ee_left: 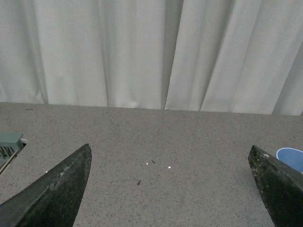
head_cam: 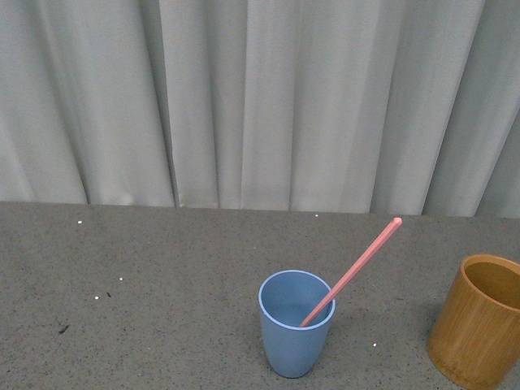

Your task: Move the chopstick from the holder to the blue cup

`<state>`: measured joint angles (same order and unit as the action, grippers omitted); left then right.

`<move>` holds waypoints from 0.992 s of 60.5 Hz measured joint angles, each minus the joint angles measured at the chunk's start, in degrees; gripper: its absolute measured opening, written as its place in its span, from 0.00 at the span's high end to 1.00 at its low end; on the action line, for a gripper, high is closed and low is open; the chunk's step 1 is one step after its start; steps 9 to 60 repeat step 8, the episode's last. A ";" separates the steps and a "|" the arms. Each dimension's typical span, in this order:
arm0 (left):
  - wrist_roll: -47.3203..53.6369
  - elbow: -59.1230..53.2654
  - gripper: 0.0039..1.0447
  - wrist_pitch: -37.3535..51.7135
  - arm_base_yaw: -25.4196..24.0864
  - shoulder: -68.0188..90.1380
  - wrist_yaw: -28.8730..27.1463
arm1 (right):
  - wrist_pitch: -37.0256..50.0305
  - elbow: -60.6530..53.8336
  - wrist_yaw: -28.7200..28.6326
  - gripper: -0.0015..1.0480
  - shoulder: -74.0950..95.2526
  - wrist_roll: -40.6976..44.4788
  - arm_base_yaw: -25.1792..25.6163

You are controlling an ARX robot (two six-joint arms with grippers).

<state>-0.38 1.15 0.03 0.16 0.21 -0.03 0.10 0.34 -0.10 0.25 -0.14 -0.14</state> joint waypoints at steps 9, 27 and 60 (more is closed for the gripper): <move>0.00 0.00 0.06 0.00 0.00 0.00 0.00 | 0.00 0.00 0.00 0.09 0.00 -0.02 0.00; 0.00 0.00 0.06 0.00 0.00 0.00 0.00 | 0.00 0.00 0.00 0.09 0.00 -0.02 0.00; 0.00 0.00 0.06 0.00 0.00 0.00 0.00 | 0.00 0.00 0.00 0.09 0.00 -0.02 0.00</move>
